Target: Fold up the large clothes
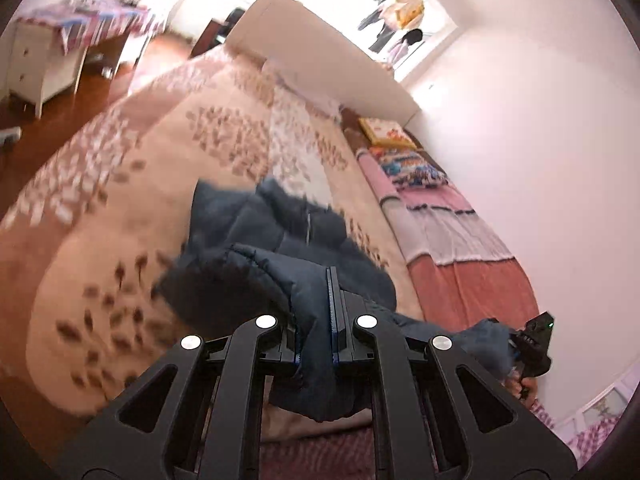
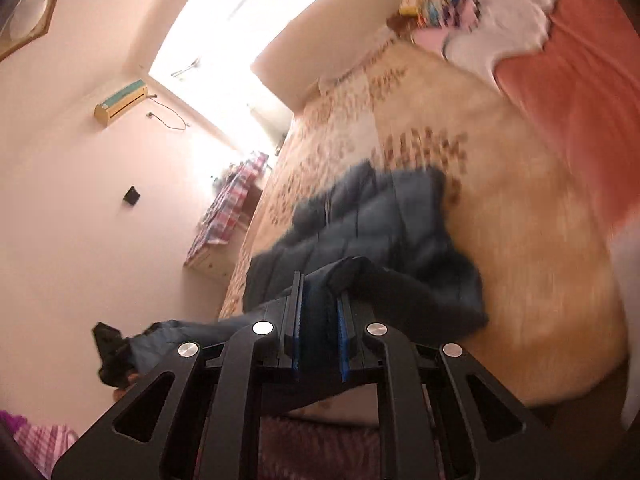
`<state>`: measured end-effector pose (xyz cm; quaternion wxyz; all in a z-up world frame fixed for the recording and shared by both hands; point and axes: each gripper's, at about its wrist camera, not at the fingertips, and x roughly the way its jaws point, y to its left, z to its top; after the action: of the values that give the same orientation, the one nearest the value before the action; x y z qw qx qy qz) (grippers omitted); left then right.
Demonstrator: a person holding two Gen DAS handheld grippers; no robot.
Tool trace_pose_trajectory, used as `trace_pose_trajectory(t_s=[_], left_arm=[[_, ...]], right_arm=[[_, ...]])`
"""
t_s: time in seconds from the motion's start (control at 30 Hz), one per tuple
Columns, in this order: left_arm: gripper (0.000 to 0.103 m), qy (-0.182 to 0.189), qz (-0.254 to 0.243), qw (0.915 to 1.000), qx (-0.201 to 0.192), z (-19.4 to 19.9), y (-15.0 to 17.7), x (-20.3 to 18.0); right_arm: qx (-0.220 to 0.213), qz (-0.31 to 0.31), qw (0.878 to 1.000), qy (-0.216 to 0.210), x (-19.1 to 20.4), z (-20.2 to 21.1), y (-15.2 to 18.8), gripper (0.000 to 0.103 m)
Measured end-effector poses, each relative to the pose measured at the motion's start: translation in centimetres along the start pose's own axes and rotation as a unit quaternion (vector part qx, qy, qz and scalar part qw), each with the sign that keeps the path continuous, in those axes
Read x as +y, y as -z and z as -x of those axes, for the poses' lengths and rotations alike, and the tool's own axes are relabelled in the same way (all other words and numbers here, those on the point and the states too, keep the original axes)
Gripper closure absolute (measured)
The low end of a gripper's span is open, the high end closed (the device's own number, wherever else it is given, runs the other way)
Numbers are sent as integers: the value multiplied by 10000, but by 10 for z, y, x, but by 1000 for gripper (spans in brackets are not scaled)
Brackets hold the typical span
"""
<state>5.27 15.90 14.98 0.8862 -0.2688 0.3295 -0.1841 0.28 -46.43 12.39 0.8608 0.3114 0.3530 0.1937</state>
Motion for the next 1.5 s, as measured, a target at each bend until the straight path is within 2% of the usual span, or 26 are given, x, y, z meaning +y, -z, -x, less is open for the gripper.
trace_pose_trajectory(t_s=[0.17,0.27,0.43,0.63,0.8,0.93,1.07,1.1,1.13,1.2,1.33,1.37,1.47,1.5], left_arm=[[94,-175,-63,9997,-188,-36,-50,0],[94,-343,-42,9992,-200,-69,-80,4],[94,-789,151,9966,-200,-139,-136,16],[94,-1339,428,9901,-66,-230,-175,42],[94,-1703,599,9835,149,-290,-177,71],[93,-1952,731,9775,308,-320,-169,87],[88,-2167,958,9701,534,-341,-162,101],[83,-2180,1043,9685,599,-343,-161,104],[77,-2155,1134,9675,678,-345,-161,106],[71,-2003,1337,9674,787,-345,-162,111],[62,-1533,1553,9742,579,-329,-169,109],[61,-1433,1578,9756,527,-323,-170,106],[54,-1327,1452,9794,455,-313,-171,97],[51,-1324,1441,9796,452,-311,-173,95]], right_arm=[[-227,275,9988,328,12,-34,-61,88],[-295,233,9980,501,11,-64,-98,88],[-337,268,9945,956,12,-124,-157,88],[-199,240,9875,1544,-12,-217,-207,88],[12,5,9819,1895,-46,-277,-220,88],[194,-161,9762,2153,-73,-313,-217,88],[372,-285,9703,2374,-89,-336,-211,88],[456,-416,9690,2391,-95,-342,-209,88],[548,-546,9677,2398,-100,-346,-208,85],[655,-794,9695,2223,-106,-348,-207,76],[581,-874,9775,1832,-103,-337,-208,60],[562,-868,9782,1798,-100,-334,-209,59],[487,-824,9805,1717,-91,-322,-209,54],[460,-799,9817,1665,-88,-319,-210,48]])
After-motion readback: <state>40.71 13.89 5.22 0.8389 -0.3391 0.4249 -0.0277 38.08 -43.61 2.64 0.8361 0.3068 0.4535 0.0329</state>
